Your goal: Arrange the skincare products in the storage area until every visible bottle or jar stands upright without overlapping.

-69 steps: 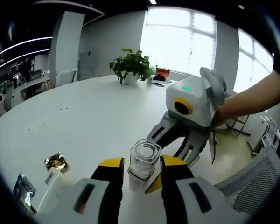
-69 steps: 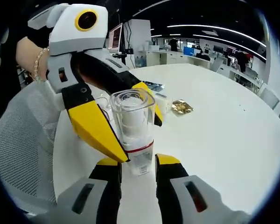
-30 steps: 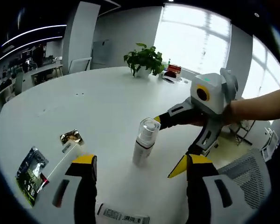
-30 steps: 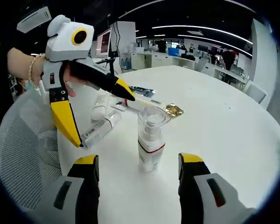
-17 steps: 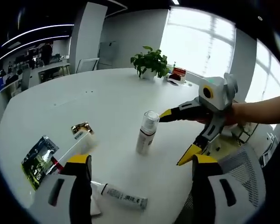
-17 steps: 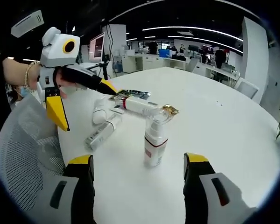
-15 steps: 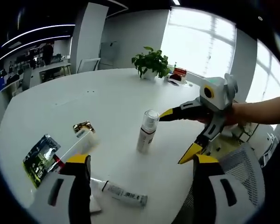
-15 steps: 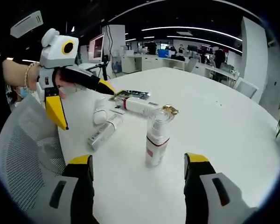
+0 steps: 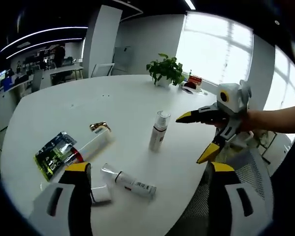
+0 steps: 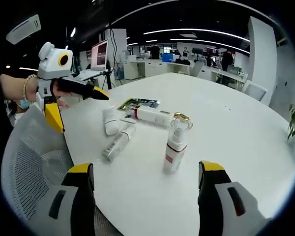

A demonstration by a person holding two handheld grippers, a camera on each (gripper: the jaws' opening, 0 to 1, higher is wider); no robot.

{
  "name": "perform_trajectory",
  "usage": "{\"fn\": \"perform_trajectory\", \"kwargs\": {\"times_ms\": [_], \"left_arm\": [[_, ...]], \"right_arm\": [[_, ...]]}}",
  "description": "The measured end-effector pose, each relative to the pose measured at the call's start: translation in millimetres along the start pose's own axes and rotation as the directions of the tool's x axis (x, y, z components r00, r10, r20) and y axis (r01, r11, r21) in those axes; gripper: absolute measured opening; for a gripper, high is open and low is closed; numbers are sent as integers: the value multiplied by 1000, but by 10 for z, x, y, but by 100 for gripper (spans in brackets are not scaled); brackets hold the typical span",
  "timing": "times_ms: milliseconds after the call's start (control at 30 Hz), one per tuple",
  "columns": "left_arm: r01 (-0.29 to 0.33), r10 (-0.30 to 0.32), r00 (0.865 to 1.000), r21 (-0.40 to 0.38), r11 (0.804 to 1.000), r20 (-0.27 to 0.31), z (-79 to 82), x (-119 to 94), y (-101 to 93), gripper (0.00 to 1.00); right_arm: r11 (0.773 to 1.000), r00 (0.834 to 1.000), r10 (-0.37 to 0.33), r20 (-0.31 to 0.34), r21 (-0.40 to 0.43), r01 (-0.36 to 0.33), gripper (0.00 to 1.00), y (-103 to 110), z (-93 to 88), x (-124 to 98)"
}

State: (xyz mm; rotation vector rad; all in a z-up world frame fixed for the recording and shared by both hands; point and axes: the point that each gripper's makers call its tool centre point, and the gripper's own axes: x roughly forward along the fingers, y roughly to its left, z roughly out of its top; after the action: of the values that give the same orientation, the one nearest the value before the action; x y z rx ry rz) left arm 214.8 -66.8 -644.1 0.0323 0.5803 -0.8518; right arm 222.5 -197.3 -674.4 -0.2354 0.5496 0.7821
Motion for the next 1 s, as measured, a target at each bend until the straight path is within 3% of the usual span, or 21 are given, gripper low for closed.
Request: {"fn": "perform_trajectory", "kwargs": {"times_ms": [400, 1000], "left_arm": [[-51, 51, 999, -44, 998, 2, -219, -374, 106, 98], [-123, 124, 992, -79, 989, 6, -438, -743, 285, 99]], "right_arm": [[1000, 1000, -11, 3, 19, 11, 88, 146, -27, -91], [998, 999, -33, 22, 58, 32, 87, 278, -25, -172]]}}
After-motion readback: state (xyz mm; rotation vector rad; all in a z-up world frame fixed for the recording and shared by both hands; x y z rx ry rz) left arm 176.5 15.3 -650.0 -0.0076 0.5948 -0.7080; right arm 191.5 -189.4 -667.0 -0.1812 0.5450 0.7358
